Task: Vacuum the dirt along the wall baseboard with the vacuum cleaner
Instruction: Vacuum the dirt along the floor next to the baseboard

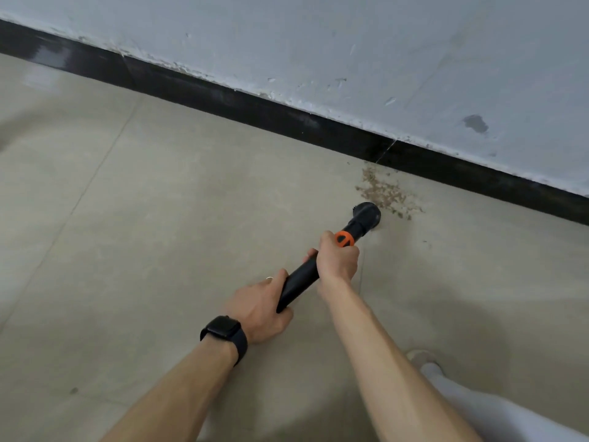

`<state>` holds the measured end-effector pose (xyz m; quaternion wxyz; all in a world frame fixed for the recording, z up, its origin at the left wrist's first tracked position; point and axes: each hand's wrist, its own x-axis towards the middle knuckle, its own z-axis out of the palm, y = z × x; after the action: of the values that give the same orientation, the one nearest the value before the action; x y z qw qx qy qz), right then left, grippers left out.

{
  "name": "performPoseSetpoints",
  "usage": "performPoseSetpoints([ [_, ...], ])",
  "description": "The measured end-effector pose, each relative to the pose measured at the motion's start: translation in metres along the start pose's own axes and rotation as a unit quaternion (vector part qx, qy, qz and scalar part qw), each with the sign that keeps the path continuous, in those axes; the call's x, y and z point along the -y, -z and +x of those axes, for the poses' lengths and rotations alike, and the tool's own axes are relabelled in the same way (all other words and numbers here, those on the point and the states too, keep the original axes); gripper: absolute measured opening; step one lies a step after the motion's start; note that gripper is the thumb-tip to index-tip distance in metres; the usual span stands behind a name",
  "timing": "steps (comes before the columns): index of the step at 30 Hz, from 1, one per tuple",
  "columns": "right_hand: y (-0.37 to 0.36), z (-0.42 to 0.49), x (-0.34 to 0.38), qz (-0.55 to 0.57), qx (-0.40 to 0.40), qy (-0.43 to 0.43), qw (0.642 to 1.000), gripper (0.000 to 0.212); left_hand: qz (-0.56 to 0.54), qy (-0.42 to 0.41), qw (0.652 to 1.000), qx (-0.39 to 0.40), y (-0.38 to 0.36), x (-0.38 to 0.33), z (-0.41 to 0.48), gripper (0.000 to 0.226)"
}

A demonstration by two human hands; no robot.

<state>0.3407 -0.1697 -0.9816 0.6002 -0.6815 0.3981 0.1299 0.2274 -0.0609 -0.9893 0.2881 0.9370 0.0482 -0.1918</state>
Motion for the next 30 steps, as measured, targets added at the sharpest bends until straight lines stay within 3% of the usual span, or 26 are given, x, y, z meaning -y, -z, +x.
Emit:
performPoseSetpoints([
  [11, 0.119, 0.044, 0.015, 0.157, -0.111, -0.028, 0.981, 0.010, 0.095, -0.155, 0.981, 0.062, -0.040, -0.096, 0.040, 0.035],
  [18, 0.170, 0.068, 0.027, 0.224, -0.156, -0.036, 0.961, 0.017, 0.136, -0.209, 0.967, 0.057, -0.064, -0.147, 0.059, 0.040],
  [24, 0.127, 0.049, 0.014, 0.209, -0.100, -0.036, 0.972, 0.012, 0.121, -0.176, 0.976, 0.047, -0.043, -0.092, 0.057, 0.038],
  [30, 0.042, -0.004, 0.001, 0.193, -0.012, -0.063, 0.979, 0.032, 0.126, -0.094, 0.988, 0.007, 0.006, -0.009, 0.027, 0.036],
])
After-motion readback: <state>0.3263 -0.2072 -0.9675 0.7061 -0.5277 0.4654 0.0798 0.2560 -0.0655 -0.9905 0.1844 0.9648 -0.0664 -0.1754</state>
